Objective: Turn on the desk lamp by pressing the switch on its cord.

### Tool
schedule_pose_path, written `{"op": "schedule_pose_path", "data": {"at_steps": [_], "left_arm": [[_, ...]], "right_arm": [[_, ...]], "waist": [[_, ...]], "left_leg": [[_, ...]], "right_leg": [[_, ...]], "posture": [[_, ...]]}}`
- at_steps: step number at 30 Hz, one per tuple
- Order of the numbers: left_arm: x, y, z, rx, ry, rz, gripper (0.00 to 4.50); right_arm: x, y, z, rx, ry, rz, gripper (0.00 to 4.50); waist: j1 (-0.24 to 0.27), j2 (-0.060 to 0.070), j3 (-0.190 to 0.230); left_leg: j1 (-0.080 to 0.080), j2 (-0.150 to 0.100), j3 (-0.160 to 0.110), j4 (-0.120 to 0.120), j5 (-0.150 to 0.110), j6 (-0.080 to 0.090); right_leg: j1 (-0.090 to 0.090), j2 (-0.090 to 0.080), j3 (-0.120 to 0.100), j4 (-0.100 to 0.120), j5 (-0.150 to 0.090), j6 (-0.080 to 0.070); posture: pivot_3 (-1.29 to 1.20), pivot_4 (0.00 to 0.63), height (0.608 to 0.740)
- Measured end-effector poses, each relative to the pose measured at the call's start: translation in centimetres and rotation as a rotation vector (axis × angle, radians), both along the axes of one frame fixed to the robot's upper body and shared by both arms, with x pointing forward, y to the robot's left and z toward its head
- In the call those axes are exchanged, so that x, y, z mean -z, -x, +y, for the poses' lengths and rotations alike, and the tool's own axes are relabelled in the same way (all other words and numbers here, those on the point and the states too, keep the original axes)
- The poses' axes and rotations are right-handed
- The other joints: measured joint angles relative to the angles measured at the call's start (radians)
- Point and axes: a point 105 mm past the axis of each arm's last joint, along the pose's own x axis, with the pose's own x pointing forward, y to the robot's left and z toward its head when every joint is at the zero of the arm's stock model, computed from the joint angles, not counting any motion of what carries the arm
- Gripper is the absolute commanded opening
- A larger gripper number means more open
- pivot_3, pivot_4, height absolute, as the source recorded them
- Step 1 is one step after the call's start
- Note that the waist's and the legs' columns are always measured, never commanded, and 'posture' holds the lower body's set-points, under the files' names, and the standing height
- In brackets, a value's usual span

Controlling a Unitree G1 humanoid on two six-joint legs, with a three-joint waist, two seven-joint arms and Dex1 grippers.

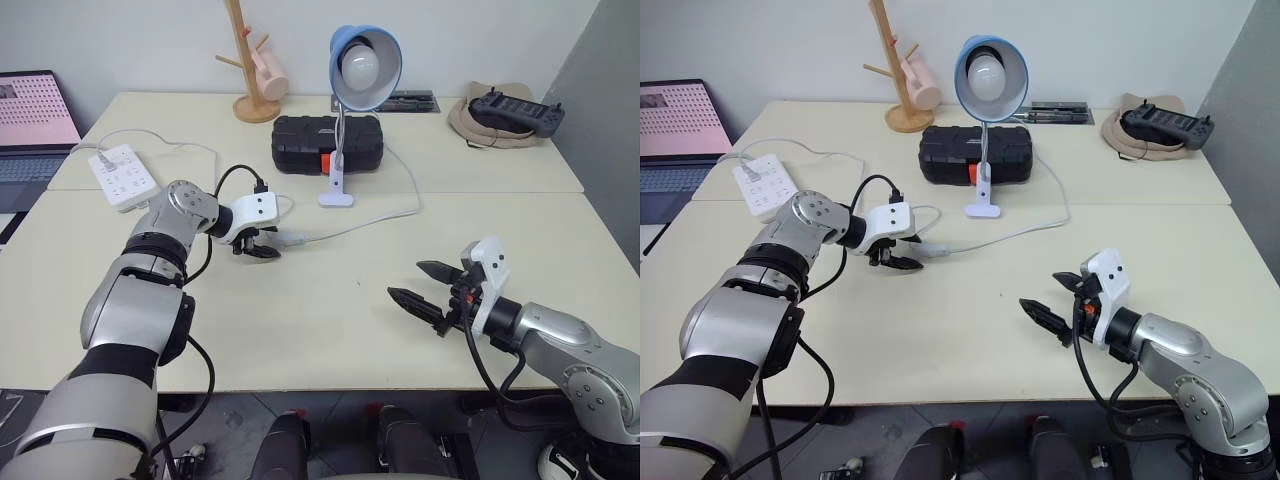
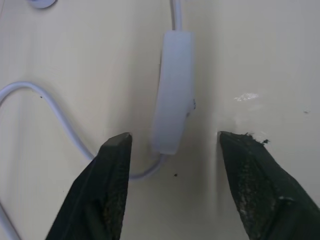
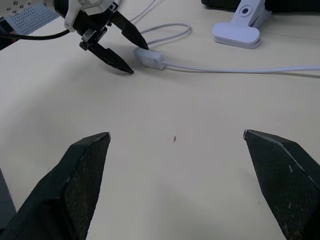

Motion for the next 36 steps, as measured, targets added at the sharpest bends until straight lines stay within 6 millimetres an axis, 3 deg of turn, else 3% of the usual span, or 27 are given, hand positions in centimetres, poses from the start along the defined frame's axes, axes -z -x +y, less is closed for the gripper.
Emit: {"op": "schedule_pose_path", "data": {"at_steps": [6,9,18,23,25,27,30,36], "left_arm": [[0.0,0.1,-0.2,0.006,0.008,0.005,0.84],[0.1,0.1,-0.2,0.009,0.008,0.010,0.41],[-0.3,0.4,-0.5,-0.005,0.097,0.059,0.40],[-1.2,1.0,-3.3,-0.038,0.383,0.265,0.40],[-2.5,1.4,-4.7,-0.033,0.522,0.379,0.40],[-4.9,2.0,-7.3,0.014,0.709,0.522,0.40],[-6.4,3.2,-9.8,0.050,0.851,0.661,0.40],[-4.6,6.9,-12.5,0.003,0.966,0.830,0.40]], "right_arm": [[-0.1,-0.1,-0.1,0.003,0.000,-0.009,4.50],[-0.3,-0.1,-0.3,0.012,0.001,-0.014,4.50],[-0.4,-0.3,-0.6,0.022,-0.001,-0.016,4.50],[-0.5,-0.2,-0.6,0.020,-0.022,-0.011,4.50],[-0.7,-0.1,-0.5,0.029,-0.077,0.001,4.50],[-0.8,0.1,-0.4,0.045,-0.194,0.043,4.50],[-0.5,0.4,-0.2,0.070,-0.309,0.103,4.50],[-1.7,0.5,-0.7,0.127,-0.566,0.185,4.50]], "waist": [[0.000,0.000,0.000],[0.000,0.000,0.000],[0.000,0.000,0.000],[-0.001,0.000,0.000],[0.000,0.000,0.000],[-0.001,0.000,0.000],[-0.004,0.000,0.000],[-0.025,0.001,0.000]], "left_leg": [[0.000,0.000,0.000,0.000,0.000,0.000],[0.000,0.000,0.000,0.000,0.000,0.000],[0.000,0.000,0.000,0.000,0.000,0.000],[0.000,0.000,0.000,0.001,0.000,0.000],[-0.001,0.000,-0.001,0.001,0.000,0.000],[-0.001,0.000,-0.002,0.000,0.000,0.000],[0.000,0.002,-0.004,0.000,0.000,0.000],[0.003,0.008,-0.003,0.000,0.000,0.000]], "right_leg": [[0.000,0.000,0.000,0.000,0.000,0.000],[0.000,0.000,0.000,0.000,0.000,0.000],[0.000,0.000,0.000,0.000,0.000,0.000],[0.000,0.000,-0.001,0.001,0.000,0.000],[0.000,0.000,-0.001,0.001,0.000,0.000],[0.000,0.000,-0.001,0.002,0.000,0.000],[0.000,0.000,0.001,0.003,0.000,0.000],[0.000,0.000,0.004,0.005,0.000,0.000]], "posture": [[0.00,0.150,0.740],[0.00,0.150,0.740],[0.00,0.150,0.740],[0.00,0.150,0.740],[0.00,0.150,0.740],[0.00,0.150,0.740],[0.00,0.150,0.740],[0.00,0.150,0.740]]}}
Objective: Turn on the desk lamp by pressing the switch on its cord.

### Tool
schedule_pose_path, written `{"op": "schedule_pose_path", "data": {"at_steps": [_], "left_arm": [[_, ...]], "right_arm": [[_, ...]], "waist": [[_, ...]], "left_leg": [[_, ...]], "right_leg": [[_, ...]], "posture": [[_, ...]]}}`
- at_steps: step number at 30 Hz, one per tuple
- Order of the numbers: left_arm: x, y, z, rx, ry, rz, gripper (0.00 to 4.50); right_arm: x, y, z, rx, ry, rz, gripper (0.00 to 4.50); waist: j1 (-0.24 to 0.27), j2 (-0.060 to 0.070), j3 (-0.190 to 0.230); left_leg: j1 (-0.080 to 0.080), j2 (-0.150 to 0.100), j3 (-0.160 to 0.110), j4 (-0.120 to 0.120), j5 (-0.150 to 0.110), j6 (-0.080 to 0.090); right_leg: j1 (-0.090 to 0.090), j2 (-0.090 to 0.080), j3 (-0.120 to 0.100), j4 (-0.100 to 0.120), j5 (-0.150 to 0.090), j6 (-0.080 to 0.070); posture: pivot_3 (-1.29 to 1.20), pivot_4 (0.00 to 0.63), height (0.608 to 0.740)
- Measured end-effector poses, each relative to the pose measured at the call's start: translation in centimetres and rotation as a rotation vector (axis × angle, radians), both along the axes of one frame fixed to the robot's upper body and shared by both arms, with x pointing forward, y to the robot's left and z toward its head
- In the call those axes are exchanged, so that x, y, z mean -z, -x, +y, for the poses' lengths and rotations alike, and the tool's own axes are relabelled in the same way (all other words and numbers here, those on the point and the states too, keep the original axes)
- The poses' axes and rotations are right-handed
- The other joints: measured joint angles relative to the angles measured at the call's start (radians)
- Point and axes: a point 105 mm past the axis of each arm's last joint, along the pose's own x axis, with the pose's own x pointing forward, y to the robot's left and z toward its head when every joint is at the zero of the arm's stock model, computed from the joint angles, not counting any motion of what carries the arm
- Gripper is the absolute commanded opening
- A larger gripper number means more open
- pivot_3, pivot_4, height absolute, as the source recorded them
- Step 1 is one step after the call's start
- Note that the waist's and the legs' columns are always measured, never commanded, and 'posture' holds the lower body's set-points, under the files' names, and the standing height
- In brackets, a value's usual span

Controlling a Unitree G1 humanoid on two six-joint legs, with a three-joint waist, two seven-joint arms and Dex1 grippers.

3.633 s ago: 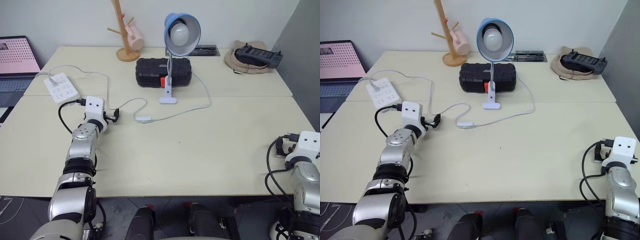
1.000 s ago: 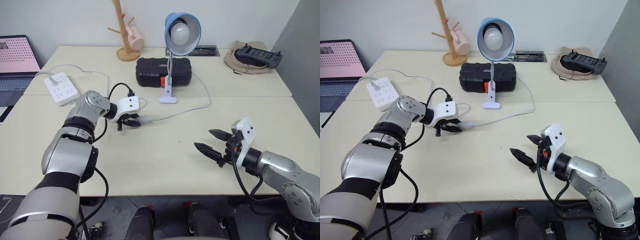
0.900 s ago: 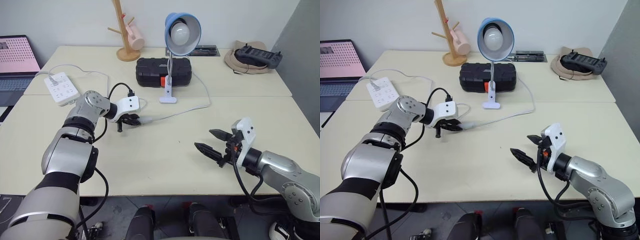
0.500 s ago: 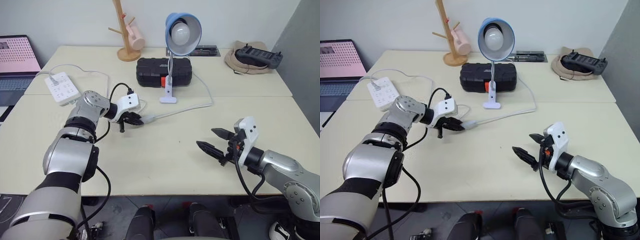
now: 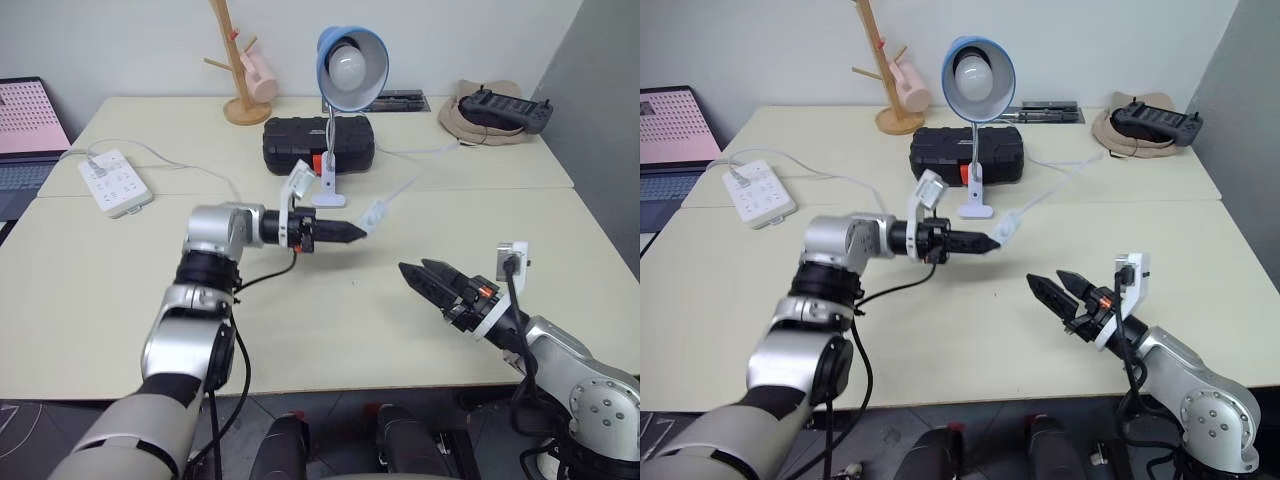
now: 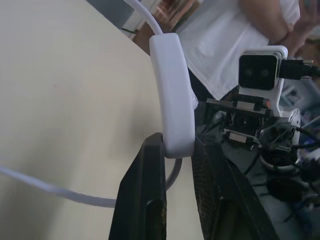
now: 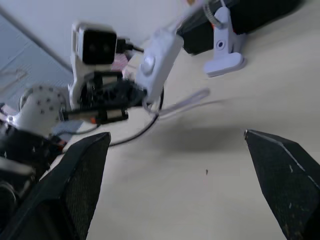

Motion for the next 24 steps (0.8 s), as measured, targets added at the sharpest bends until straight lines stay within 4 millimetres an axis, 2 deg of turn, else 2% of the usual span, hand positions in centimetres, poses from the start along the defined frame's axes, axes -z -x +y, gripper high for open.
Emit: {"op": "schedule_pose_path", "data": {"at_steps": [3,9,18,24], "left_arm": [[-1.0,1.8,-0.7,0.018,0.065,0.068,0.40],[-2.9,3.4,-1.2,0.040,0.157,0.150,0.40],[-2.0,5.4,-1.5,0.071,0.149,0.194,0.40],[-2.1,5.6,-1.6,0.078,0.147,0.194,0.40]], "right_arm": [[-1.4,0.3,0.0,-0.034,-0.110,0.009,4.50],[-2.7,0.4,0.2,-0.107,-0.163,0.027,4.50],[-3.0,0.2,1.3,-0.184,-0.157,0.048,4.50],[-3.1,0.2,1.6,-0.204,-0.146,0.049,4.50]], "waist": [[0.002,0.000,0.000],[0.002,0.000,0.000],[0.004,0.000,0.000],[0.009,0.000,0.000]], "left_leg": [[0.001,0.000,0.000,0.000,0.000,0.000],[0.007,-0.006,0.001,0.000,0.000,0.000],[0.007,-0.006,0.002,-0.001,0.000,0.000],[0.007,-0.006,0.003,-0.001,0.000,0.000]], "right_leg": [[0.002,0.000,-0.001,0.000,0.000,0.000],[0.009,0.001,-0.001,-0.002,0.000,0.001],[0.010,0.001,-0.001,-0.003,0.000,0.001],[0.010,0.001,-0.002,-0.005,0.000,0.001]], "posture": [[0.00,0.150,0.740],[0.00,0.150,0.740],[0.00,0.150,0.740],[0.00,0.150,0.740]]}}
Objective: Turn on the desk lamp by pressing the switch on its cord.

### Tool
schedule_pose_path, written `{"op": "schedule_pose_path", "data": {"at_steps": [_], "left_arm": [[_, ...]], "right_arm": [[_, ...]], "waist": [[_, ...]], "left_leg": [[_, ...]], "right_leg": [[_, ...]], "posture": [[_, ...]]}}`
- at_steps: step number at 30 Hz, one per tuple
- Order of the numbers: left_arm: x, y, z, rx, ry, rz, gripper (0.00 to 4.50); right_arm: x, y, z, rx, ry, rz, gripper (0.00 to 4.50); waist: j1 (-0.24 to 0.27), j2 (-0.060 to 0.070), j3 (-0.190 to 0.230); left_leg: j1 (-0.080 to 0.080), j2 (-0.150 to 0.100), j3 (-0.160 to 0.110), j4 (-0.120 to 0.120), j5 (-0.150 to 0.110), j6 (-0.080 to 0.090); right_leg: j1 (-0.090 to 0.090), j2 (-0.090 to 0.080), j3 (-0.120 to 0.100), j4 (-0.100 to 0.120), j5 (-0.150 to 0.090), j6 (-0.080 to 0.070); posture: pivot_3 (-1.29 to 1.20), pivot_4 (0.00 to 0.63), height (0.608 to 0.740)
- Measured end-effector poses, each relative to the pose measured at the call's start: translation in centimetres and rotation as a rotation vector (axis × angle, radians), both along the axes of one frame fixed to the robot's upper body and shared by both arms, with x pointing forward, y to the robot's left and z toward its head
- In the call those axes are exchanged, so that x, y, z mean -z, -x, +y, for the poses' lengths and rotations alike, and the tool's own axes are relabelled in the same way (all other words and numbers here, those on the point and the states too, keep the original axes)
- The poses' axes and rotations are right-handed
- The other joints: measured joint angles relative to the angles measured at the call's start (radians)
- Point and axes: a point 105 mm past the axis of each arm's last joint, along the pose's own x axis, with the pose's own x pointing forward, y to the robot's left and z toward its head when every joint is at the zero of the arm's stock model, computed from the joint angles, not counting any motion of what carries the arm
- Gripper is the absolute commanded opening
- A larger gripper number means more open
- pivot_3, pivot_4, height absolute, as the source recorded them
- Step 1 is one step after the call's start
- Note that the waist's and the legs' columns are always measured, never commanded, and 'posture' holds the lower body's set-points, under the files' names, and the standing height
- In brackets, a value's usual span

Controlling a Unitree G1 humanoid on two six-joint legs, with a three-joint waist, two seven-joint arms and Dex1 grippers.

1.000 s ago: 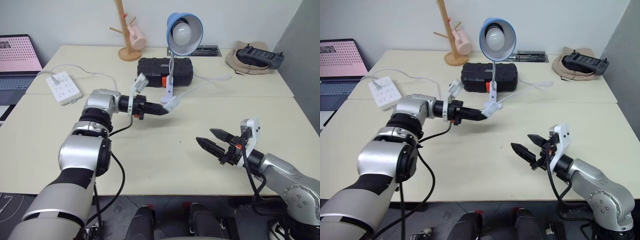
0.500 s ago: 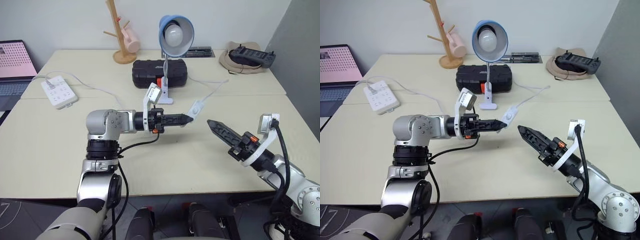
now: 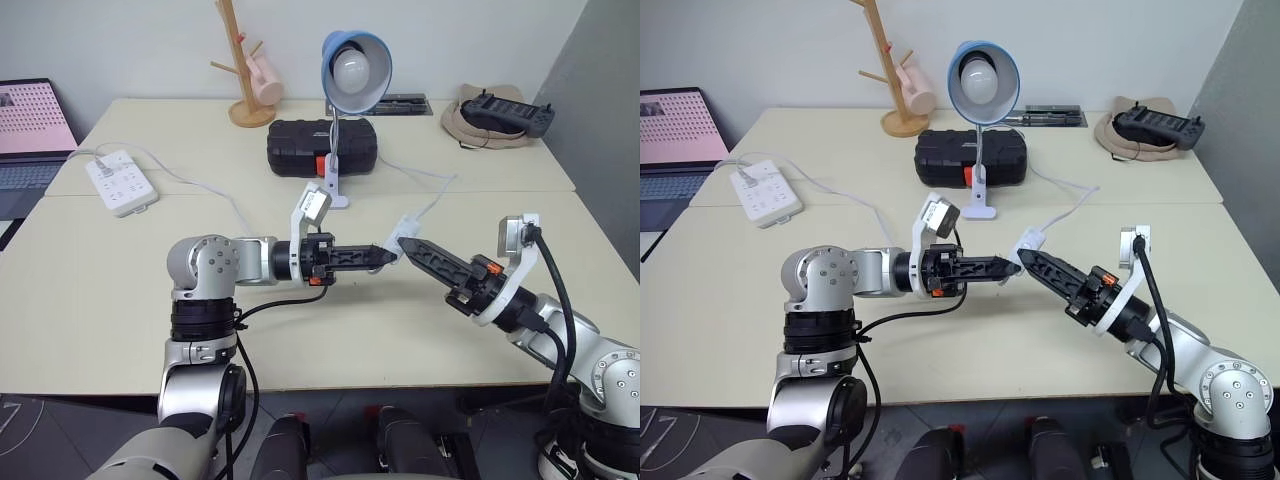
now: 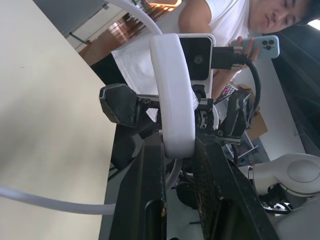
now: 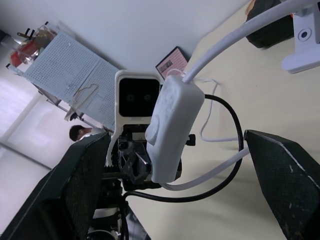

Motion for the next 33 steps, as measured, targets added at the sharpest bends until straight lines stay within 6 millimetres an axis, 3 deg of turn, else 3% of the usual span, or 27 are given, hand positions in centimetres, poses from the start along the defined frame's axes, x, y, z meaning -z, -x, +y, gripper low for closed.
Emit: {"op": "schedule_pose_path", "data": {"at_steps": [8,24,26,33], "left_arm": [[0.83,0.34,-0.02,0.007,-0.014,0.017,0.40],[0.57,0.35,-0.11,0.005,0.000,-0.008,0.40],[0.45,0.42,-0.12,0.009,0.008,-0.009,0.40],[0.13,0.58,-0.12,0.019,0.028,-0.012,0.40]], "right_arm": [[0.10,0.03,0.35,-0.012,-0.002,0.004,4.50],[0.15,0.37,0.66,-0.050,0.003,0.006,0.96],[0.10,0.51,0.83,-0.068,-0.011,0.008,0.67],[-0.16,0.64,0.87,-0.082,-0.032,-0.001,0.59]], "waist": [[0.002,0.000,0.000],[0.009,0.000,0.000],[0.009,0.000,0.000],[0.012,0.000,0.000]], "left_leg": [[-0.001,0.000,0.000,0.000,0.000,0.000],[-0.001,0.000,0.000,-0.001,0.000,0.000],[-0.002,0.001,0.000,-0.001,0.000,0.000],[-0.001,0.001,0.000,-0.001,0.000,0.000]], "right_leg": [[0.000,0.000,0.000,-0.001,0.000,0.000],[0.001,0.000,-0.001,-0.005,0.000,0.000],[0.001,0.000,-0.001,-0.005,0.000,0.000],[0.002,0.001,-0.001,-0.008,-0.001,0.003]], "posture": [[0.00,0.150,0.740],[0.00,0.150,0.740],[0.00,0.150,0.740],[0.00,0.150,0.740]]}}
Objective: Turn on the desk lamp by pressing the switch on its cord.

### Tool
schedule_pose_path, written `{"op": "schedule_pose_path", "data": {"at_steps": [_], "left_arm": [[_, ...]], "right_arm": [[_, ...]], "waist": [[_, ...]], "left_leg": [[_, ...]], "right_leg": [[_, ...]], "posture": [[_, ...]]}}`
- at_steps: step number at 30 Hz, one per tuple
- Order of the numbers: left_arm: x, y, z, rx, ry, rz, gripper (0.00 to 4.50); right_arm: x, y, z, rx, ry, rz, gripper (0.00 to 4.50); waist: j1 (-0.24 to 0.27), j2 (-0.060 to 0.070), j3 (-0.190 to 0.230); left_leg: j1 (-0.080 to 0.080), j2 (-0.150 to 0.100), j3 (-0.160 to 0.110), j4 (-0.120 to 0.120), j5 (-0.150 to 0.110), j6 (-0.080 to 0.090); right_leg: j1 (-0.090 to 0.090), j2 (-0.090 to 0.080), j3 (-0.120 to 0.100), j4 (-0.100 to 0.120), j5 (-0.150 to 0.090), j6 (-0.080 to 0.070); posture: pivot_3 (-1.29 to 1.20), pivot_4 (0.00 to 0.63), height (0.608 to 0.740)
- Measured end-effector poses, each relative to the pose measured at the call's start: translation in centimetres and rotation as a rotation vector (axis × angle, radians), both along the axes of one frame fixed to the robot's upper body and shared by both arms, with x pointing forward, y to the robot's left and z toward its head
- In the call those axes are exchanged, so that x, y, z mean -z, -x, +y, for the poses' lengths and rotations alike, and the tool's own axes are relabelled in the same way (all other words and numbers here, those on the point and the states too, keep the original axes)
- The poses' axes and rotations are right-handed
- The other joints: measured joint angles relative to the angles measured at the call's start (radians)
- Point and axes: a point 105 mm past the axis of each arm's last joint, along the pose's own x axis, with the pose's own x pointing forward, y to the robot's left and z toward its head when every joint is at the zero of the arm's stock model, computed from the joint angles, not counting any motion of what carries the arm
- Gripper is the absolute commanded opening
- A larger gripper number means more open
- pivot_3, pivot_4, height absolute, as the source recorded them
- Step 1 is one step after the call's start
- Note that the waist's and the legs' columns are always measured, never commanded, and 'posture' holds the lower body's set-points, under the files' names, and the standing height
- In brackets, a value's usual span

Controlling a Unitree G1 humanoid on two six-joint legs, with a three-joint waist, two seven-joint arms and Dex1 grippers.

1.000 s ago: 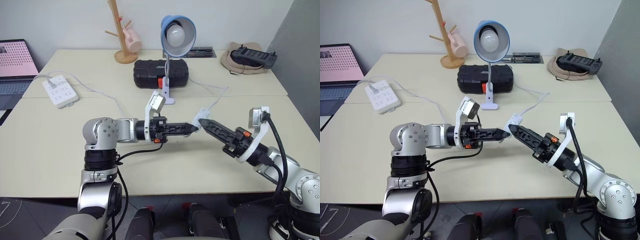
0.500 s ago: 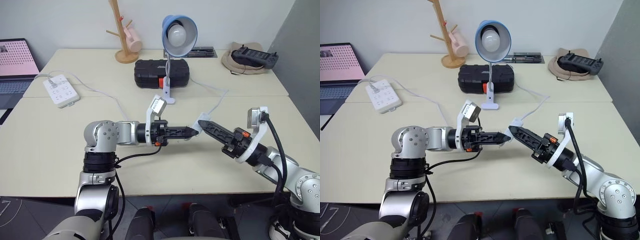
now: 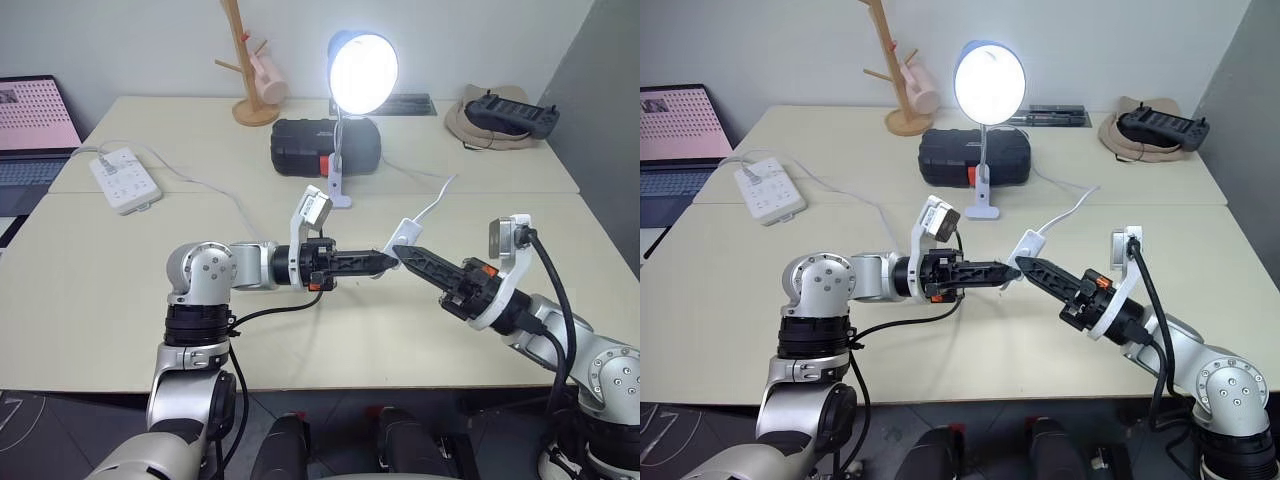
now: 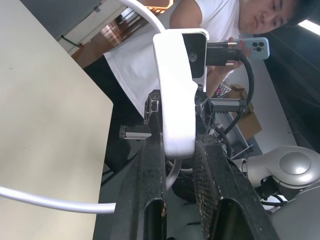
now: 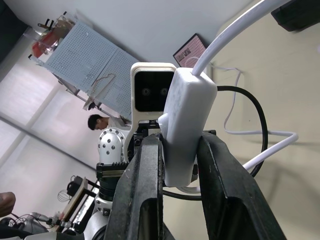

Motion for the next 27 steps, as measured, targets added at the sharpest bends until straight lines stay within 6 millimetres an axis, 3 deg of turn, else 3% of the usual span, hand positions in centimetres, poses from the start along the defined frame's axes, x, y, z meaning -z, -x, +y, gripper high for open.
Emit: {"op": "schedule_pose_path", "data": {"at_steps": [3,5,12,19,23,27], "left_arm": [[0.0,0.0,0.0,0.000,0.002,-0.003,0.40],[0.0,0.0,0.0,0.000,-0.001,-0.007,0.40],[0.4,-0.2,0.2,-0.010,-0.041,-0.023,0.40],[0.6,-1.7,1.1,-0.047,-0.109,-0.090,0.40],[1.0,-4.0,2.0,-0.088,-0.216,-0.254,0.40],[2.2,-5.9,2.2,-0.077,-0.317,-0.422,0.40]], "right_arm": [[0.0,0.0,0.0,0.000,-0.002,-0.001,0.59],[0.0,0.0,0.0,0.000,-0.002,0.000,1.28],[0.2,-0.1,-0.3,0.014,0.030,0.003,2.83],[1.1,0.1,-2.3,0.067,0.114,0.026,4.39],[1.5,0.6,-3.9,0.122,0.298,-0.019,4.49],[1.6,0.5,-4.1,0.169,0.449,-0.105,4.49]], "waist": [[0.002,0.000,0.000],[0.003,0.000,0.000],[0.004,0.000,0.000],[0.007,0.000,0.000],[0.007,0.001,0.001],[0.008,0.001,0.001]], "left_leg": [[0.000,0.000,-0.001,0.000,0.000,0.000],[0.000,0.000,-0.001,0.000,0.000,0.000],[0.000,0.000,-0.001,0.000,0.000,0.000],[0.000,0.000,-0.001,-0.001,0.000,0.000],[0.000,0.000,0.000,-0.001,0.000,0.000],[0.000,0.000,0.000,-0.001,0.000,0.000]], "right_leg": [[0.001,0.000,-0.001,-0.002,0.000,0.000],[0.001,0.000,-0.001,-0.002,0.000,0.000],[0.002,0.000,-0.001,-0.003,0.000,0.000],[0.002,0.000,-0.001,-0.004,0.000,0.001],[0.002,0.001,-0.001,-0.004,-0.001,0.001],[0.002,0.001,-0.001,-0.005,-0.001,0.002]], "posture": [[0.00,0.150,0.740],[0.00,0.150,0.740],[0.00,0.150,0.740],[0.00,0.150,0.740],[0.00,0.150,0.740],[0.00,0.150,0.740]]}}
